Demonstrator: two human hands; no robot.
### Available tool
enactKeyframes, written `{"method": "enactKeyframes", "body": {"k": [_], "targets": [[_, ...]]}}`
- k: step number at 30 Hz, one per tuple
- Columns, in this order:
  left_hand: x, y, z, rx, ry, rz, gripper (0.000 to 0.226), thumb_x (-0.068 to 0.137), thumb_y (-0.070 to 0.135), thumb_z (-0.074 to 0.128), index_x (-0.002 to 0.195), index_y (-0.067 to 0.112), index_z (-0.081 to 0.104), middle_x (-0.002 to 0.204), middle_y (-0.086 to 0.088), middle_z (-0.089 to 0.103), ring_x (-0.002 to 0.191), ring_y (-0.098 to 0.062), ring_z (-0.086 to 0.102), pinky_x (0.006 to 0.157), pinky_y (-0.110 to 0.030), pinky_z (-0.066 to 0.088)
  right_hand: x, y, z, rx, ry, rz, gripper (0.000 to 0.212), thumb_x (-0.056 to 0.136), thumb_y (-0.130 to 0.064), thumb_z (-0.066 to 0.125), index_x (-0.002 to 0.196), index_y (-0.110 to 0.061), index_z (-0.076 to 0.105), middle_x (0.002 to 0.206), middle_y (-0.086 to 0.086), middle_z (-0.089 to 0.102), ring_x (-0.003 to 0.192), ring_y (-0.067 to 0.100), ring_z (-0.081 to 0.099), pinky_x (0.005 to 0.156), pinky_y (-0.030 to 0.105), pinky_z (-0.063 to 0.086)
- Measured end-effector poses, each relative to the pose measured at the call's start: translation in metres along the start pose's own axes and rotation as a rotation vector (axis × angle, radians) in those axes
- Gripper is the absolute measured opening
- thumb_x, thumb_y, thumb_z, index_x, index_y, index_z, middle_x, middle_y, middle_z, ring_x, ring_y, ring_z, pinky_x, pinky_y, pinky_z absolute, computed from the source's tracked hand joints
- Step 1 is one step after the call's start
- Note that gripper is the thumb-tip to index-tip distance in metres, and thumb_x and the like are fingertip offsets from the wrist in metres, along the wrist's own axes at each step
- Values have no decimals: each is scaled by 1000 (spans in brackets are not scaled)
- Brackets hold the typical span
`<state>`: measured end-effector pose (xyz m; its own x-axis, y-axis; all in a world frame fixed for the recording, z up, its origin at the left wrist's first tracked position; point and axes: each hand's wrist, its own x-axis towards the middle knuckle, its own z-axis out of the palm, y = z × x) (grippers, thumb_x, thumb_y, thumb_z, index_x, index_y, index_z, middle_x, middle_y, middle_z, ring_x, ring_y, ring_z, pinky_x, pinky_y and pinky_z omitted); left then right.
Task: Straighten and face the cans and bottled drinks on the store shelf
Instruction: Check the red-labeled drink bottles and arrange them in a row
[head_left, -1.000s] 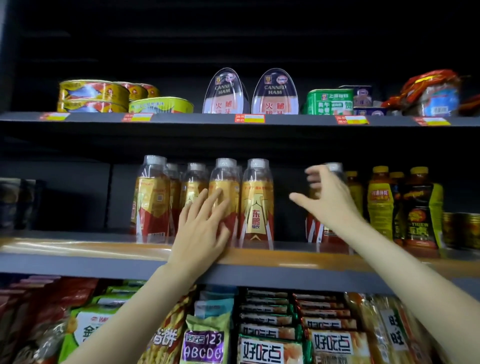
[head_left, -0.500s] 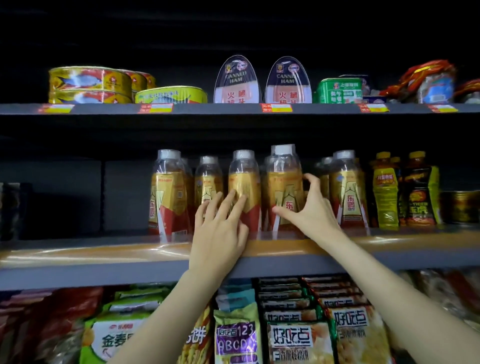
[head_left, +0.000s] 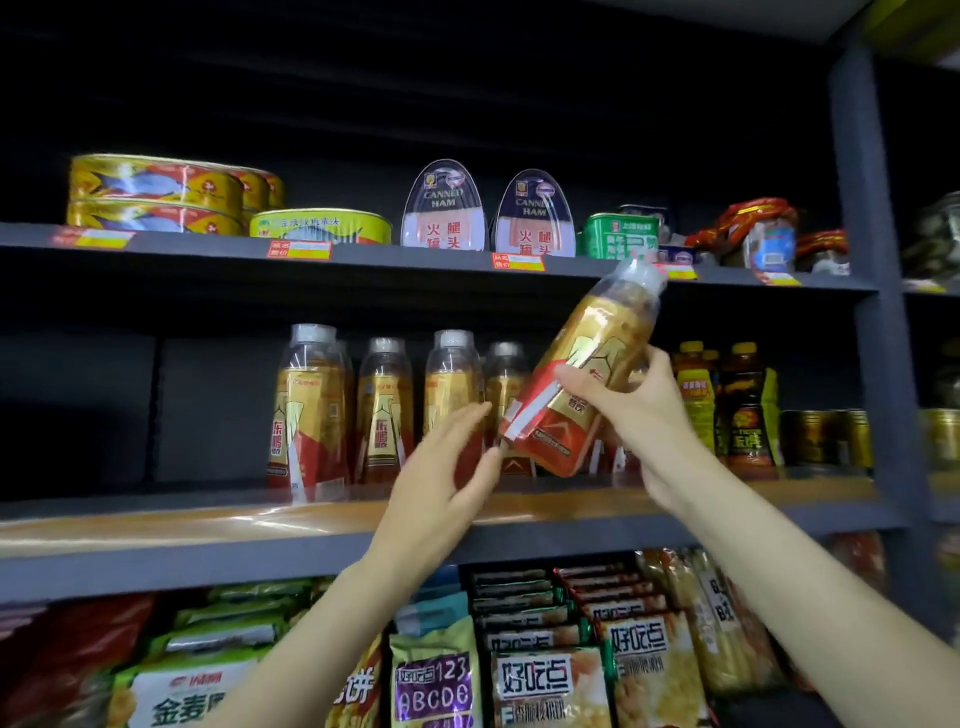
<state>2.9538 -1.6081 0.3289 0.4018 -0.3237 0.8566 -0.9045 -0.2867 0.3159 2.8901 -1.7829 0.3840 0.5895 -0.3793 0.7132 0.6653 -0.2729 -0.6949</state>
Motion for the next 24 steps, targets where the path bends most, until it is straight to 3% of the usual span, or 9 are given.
{"method": "enactKeyframes", "body": {"k": [2, 5, 7, 9, 12, 14, 16, 20, 24], "targets": [[0, 21, 5, -294, -129, -137, 68, 81, 54, 56, 140, 35, 29, 131, 17, 45, 115, 3, 48, 91, -17, 44, -3, 1, 9, 40, -1, 59, 89, 63, -41, 82, 134, -23, 31, 120, -3, 56, 104, 14, 59, 92, 38, 51], [3, 25, 1, -459, -80, -263, 68, 76, 36, 70, 135, 34, 37, 122, 7, 53, 105, -7, 58, 80, -17, 53, -7, 0, 17, -27, -76, 38, 66, 76, -42, 72, 128, -31, 32, 108, -13, 54, 91, 4, 57, 76, 25, 51], [2, 18, -8, -665, -60, -345, 63, 73, 31, 72, 130, 29, 45, 120, -2, 58, 104, -16, 63, 84, -28, 55, -4, -7, 13, 13, -194, 79, 50, 91, -45, 52, 135, -28, 36, 114, -5, 60, 87, 11, 64, 68, 24, 54], [1, 11, -17, -914, -63, -417, 54, 73, 26, 69, 124, 21, 52, 118, -10, 63, 102, -20, 66, 79, -29, 56, -2, -13, 6, 104, -292, 128, 44, 98, -46, 36, 138, -28, 39, 108, 10, 65, 85, 24, 70, 69, 31, 58], [0, 7, -25, -1020, -60, -431, 41, 74, 23, 65, 114, 21, 57, 113, -11, 66, 99, -22, 67, 73, -26, 56, -1, -17, 0, 132, -387, 111, 39, 99, -44, 33, 136, -34, 39, 106, 13, 66, 87, 26, 71, 73, 34, 58], [-2, 6, -27, -987, -47, -408, 42, 72, 24, 67, 113, 24, 56, 115, -9, 65, 101, -20, 66, 78, -28, 56, -2, -18, 3, 143, -415, 107, 28, 99, -44, 34, 124, -38, 44, 107, 11, 65, 89, 25, 71, 74, 32, 58], [-3, 8, -28, -802, -4, -332, 54, 69, 28, 70, 119, 30, 53, 121, -4, 60, 105, -19, 64, 81, -30, 56, -4, -19, 8, 185, -419, 127, 20, 95, -43, 41, 110, -35, 51, 109, 9, 65, 94, 24, 69, 80, 34, 57], [0, 14, -23, -268, 146, 0, 62, 74, 25, 72, 126, 40, 41, 126, 9, 43, 117, -10, 49, 82, -18, 52, -11, -14, 24, 180, -353, 151, 56, 77, -44, 67, 124, -22, 46, 119, 1, 63, 108, 17, 62, 88, 39, 54], [7, 23, -26, -107, 221, 140, 69, 76, 23, 73, 131, 38, 36, 130, 11, 42, 120, -1, 42, 93, -18, 46, -11, -8, 22, 478, -262, 286, 53, 78, -32, 72, 121, -14, 47, 115, 9, 65, 102, 26, 66, 86, 44, 56]]}}
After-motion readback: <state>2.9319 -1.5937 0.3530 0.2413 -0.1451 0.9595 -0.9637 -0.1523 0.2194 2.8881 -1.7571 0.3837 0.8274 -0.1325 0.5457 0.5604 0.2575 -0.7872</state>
